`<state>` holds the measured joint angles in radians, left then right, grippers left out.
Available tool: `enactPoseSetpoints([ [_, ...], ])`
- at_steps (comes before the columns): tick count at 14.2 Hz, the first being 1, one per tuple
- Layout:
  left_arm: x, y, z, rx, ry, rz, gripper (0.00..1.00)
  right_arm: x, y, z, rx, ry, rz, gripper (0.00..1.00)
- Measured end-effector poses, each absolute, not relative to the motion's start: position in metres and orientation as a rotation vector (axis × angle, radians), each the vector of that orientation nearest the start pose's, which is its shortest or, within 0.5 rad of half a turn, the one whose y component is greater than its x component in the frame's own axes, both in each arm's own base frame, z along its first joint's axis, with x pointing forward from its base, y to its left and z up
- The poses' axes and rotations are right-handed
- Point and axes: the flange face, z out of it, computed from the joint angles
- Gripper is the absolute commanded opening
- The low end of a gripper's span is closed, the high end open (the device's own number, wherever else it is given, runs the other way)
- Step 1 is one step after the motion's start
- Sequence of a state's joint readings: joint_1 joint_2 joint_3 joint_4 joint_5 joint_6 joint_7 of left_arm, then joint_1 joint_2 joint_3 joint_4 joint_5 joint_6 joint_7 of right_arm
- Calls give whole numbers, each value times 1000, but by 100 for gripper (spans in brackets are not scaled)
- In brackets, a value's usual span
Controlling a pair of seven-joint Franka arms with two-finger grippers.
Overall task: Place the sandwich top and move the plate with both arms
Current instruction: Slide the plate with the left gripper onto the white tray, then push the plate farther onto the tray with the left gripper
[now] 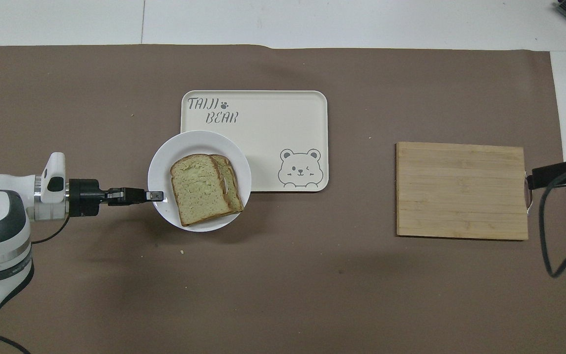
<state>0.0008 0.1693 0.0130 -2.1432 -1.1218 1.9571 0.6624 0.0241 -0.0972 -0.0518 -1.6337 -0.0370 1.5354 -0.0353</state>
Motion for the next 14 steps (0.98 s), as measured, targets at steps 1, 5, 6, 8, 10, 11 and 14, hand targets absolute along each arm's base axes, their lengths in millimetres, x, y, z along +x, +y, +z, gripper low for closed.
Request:
enactPoseSetpoints([
  [1,554,-57,331,2175,10,17,0,520,-20,644,-3173,-10,4,100],
  [5,589,-65,324,2193,7,15,0,520,-20,644,-3173,-10,4,100],
  [6,594,-65,319,2193,14,13,0,520,-20,644,-3173,-10,4,100],
  [8,605,-72,312,2201,43,41,0,520,-20,644,-3173,-10,4,100],
  [10,615,-92,309,2212,59,54,0,520,-20,644,-3173,-10,4,100],
  [11,620,-100,309,2210,63,53,0,520,-20,644,-3173,-10,4,100],
  [14,625,-116,311,2212,63,47,0,520,-20,644,-3173,-10,4,100],
])
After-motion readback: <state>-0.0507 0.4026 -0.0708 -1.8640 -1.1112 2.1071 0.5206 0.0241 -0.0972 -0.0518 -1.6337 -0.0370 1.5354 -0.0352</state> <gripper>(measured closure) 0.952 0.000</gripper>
